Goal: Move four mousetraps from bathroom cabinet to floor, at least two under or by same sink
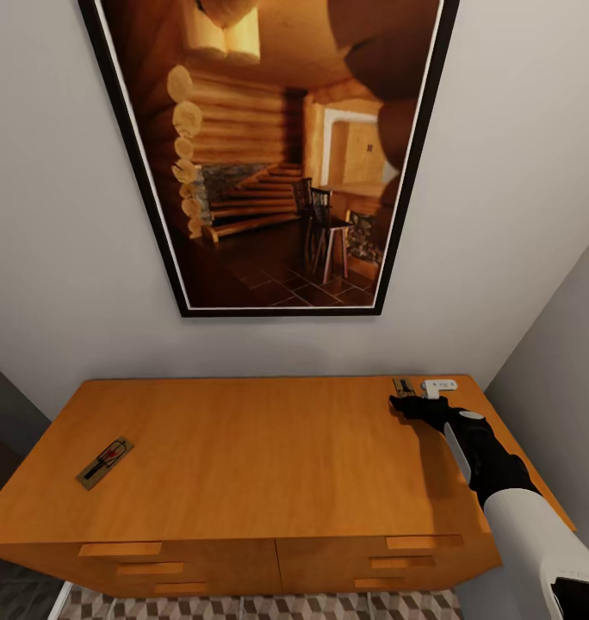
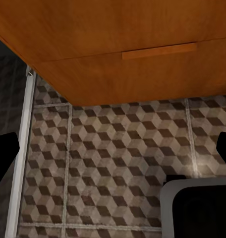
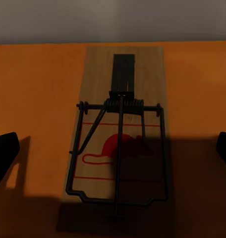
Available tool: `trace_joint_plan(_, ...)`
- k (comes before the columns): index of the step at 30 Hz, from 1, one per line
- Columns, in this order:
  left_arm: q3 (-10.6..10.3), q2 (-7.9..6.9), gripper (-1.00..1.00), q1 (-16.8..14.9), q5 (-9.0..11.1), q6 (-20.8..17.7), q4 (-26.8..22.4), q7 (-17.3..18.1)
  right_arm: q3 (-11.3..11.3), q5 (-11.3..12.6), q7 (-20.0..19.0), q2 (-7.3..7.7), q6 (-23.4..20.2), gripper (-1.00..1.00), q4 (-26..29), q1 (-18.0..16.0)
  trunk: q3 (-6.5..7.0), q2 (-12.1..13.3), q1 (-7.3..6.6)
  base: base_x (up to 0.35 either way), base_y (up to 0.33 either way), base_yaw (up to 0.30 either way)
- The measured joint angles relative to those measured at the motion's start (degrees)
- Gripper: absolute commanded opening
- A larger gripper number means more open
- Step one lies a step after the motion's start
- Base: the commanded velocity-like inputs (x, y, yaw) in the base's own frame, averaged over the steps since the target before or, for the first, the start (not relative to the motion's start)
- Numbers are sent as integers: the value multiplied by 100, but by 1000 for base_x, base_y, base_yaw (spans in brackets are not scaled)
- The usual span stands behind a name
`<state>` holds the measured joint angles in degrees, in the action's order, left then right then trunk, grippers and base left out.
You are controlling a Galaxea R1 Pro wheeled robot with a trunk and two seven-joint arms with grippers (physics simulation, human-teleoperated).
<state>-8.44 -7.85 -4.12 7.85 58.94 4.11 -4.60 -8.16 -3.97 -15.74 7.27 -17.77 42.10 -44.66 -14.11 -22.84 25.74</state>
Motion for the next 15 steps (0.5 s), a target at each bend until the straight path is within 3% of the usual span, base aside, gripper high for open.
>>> trace_joint_plan(15, 0, 0, 100, 0, 0, -1, 0, -1, 1, 3, -5, -2, -2, 100, 63, 1, -37, 0, 0, 0, 0, 0)
